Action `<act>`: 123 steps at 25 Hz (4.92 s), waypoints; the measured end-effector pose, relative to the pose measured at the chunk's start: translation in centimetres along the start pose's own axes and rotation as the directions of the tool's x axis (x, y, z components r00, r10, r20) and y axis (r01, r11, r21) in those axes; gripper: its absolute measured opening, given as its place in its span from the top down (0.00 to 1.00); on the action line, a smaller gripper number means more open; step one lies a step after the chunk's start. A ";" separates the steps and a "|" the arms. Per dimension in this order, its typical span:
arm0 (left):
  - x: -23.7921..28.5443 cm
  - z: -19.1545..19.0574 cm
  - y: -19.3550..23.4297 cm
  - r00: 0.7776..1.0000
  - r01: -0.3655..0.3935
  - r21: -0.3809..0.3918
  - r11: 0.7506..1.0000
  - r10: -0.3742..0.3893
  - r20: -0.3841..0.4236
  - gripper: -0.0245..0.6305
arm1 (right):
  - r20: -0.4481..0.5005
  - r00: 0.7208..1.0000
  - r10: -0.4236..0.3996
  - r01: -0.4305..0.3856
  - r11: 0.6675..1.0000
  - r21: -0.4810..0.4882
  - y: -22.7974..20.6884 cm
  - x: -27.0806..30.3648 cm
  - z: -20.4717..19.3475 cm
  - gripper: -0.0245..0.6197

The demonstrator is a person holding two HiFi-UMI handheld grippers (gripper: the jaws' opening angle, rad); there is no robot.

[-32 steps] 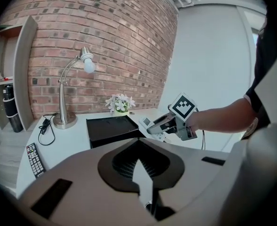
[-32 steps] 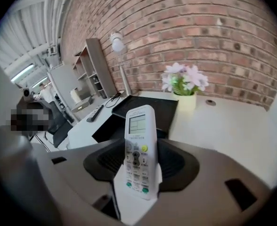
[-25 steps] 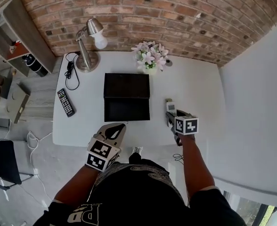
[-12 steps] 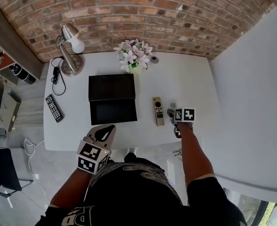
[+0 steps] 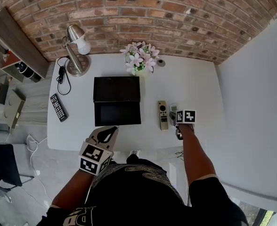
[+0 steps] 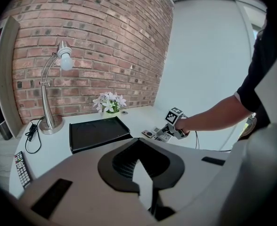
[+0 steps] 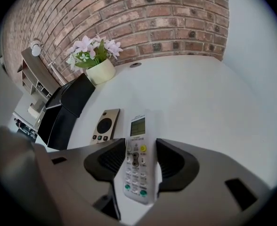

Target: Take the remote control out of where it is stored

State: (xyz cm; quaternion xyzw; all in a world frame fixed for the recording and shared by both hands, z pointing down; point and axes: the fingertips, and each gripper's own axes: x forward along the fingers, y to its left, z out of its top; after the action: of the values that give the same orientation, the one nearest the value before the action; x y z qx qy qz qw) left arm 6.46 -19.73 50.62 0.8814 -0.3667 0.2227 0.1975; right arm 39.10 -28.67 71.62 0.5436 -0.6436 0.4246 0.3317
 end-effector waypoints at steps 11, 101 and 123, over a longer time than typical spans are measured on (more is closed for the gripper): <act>-0.7 -0.5 0.2 1.000 0.003 -0.010 1.000 -0.003 -0.002 0.95 | 0.025 0.999 -0.024 0.024 1.000 0.001 -0.4 -0.3 0.2 0.63; -12.7 -3.6 -10.4 0.980 -0.087 -0.059 0.994 0.096 0.172 0.95 | 0.409 0.669 0.621 -0.427 0.771 -0.472 30.8 -28.3 -12.5 0.95; -14.5 -4.9 -7.6 0.988 -0.018 -0.012 1.000 0.019 0.156 0.95 | 0.436 0.703 0.562 -0.384 0.816 -0.432 34.4 -26.7 -12.5 0.95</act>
State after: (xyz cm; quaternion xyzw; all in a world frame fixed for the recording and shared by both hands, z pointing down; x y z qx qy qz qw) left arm 1.71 -4.13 45.50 0.8916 -0.3904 0.1530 0.1709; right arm 10.01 -4.47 46.72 0.3959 -0.8873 0.2174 0.0931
